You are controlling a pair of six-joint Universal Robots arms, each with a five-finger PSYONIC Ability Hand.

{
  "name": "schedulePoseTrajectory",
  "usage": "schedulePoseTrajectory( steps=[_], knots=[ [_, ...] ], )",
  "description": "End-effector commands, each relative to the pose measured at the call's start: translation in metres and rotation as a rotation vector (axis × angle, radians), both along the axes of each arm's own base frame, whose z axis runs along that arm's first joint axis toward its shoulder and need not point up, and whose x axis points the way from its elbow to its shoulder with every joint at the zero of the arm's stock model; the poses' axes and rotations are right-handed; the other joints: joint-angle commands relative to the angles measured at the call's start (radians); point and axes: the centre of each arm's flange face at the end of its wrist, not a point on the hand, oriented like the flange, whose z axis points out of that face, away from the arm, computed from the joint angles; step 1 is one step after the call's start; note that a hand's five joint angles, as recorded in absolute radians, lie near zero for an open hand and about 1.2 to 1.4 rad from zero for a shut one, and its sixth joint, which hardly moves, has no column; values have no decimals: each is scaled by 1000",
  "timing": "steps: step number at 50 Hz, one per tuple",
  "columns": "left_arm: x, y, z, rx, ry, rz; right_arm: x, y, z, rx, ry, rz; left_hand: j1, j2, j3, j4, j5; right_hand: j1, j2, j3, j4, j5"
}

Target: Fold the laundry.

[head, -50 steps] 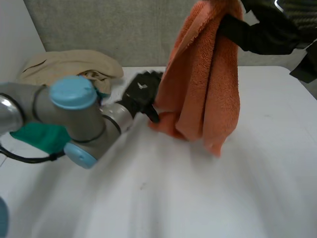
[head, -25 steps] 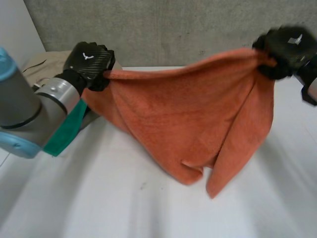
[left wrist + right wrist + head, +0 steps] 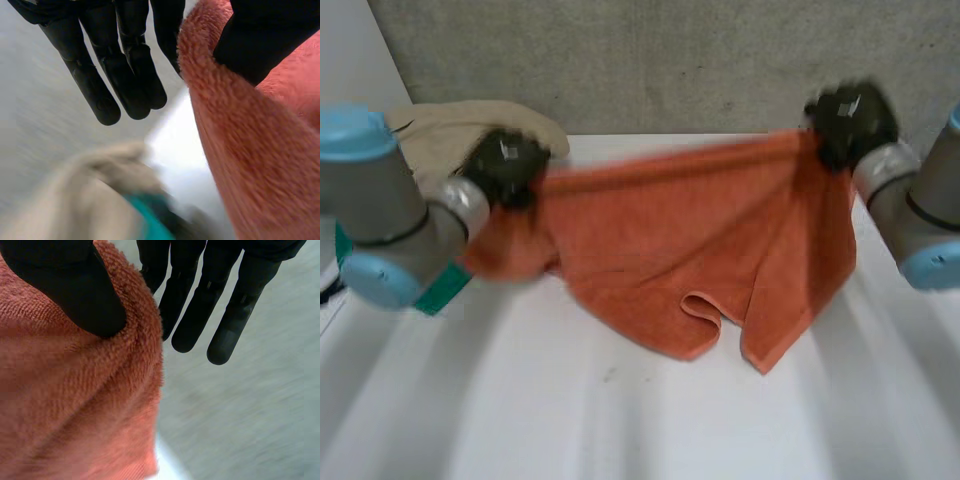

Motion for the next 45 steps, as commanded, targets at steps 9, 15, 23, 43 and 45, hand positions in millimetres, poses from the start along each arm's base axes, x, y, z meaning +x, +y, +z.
schedulePoseTrajectory(
  steps=[9,15,23,43,45],
  knots=[
    [-10,12,150,-488,451,-26,-19,-29,101,-611,-365,32,219,198,204,196,251,292,213,201,194,205],
    [-4,25,92,-278,349,-9,-32,-32,60,-402,-333,65,219,198,204,196,251,292,213,201,194,205],
    [3,62,-8,5,195,-15,-44,-6,-34,-7,-203,74,219,198,204,196,251,292,213,201,194,205],
    [16,122,-77,215,11,-90,-87,48,-80,485,30,-53,219,198,204,196,251,-765,-844,-856,-863,-852],
    [16,122,-76,216,10,-89,-88,48,-67,494,26,-55,219,198,204,196,251,-786,-865,-877,-884,-872]
  ],
)
